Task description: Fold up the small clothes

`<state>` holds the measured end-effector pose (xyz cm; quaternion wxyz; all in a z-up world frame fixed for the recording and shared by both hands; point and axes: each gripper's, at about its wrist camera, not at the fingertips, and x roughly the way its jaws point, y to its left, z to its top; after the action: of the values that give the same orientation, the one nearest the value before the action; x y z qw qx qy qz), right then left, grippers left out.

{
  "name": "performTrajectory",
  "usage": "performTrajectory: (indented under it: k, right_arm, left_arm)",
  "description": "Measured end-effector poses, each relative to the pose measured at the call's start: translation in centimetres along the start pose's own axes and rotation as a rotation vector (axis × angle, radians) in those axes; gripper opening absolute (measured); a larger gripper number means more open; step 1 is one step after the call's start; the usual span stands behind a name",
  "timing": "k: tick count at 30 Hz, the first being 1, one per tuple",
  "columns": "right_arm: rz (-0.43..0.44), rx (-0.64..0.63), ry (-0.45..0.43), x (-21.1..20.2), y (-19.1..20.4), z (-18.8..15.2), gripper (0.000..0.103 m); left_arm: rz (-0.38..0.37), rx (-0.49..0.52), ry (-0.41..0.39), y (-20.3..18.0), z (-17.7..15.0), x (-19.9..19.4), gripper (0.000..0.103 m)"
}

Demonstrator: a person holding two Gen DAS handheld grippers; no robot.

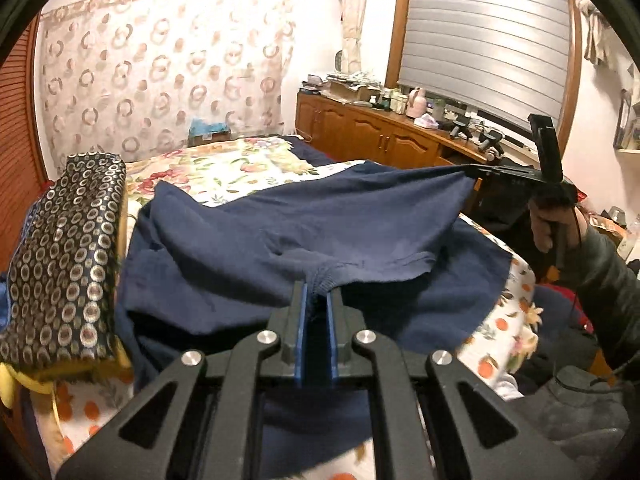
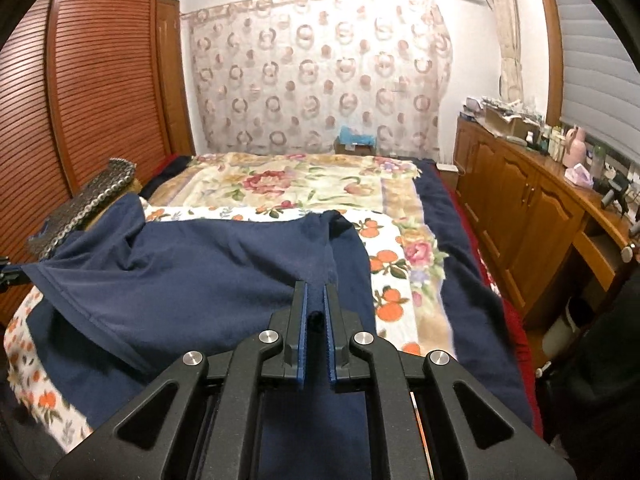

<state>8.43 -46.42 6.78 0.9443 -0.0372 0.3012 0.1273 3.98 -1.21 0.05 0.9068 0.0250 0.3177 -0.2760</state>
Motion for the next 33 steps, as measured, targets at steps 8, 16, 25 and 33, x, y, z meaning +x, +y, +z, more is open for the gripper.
performTrajectory:
  k: [8, 16, 25, 33]
  right_arm:
    - [-0.016, 0.01, -0.011, -5.1, -1.2, -1.9, 0.005]
    - [-0.029, 0.004, 0.114, -2.0, -1.2, -5.9, 0.005]
    - [-0.044, 0.033, 0.145, -0.5, -2.0, -7.3, 0.005]
    - [-0.041, 0.03, 0.157, 0.0, -2.0, -7.7, 0.005]
  left_arm:
    - [0.036, -0.019, -0.001, -1.8, -1.4, -1.8, 0.006]
    - [0.074, -0.122, 0.016, 1.4, -3.0, -1.5, 0.008]
    - [0.186, -0.149, 0.008, 5.0, -3.0, -1.4, 0.008]
    - [0.25, -0.168, 0.131, 8.8, -2.8, 4.4, 0.009]
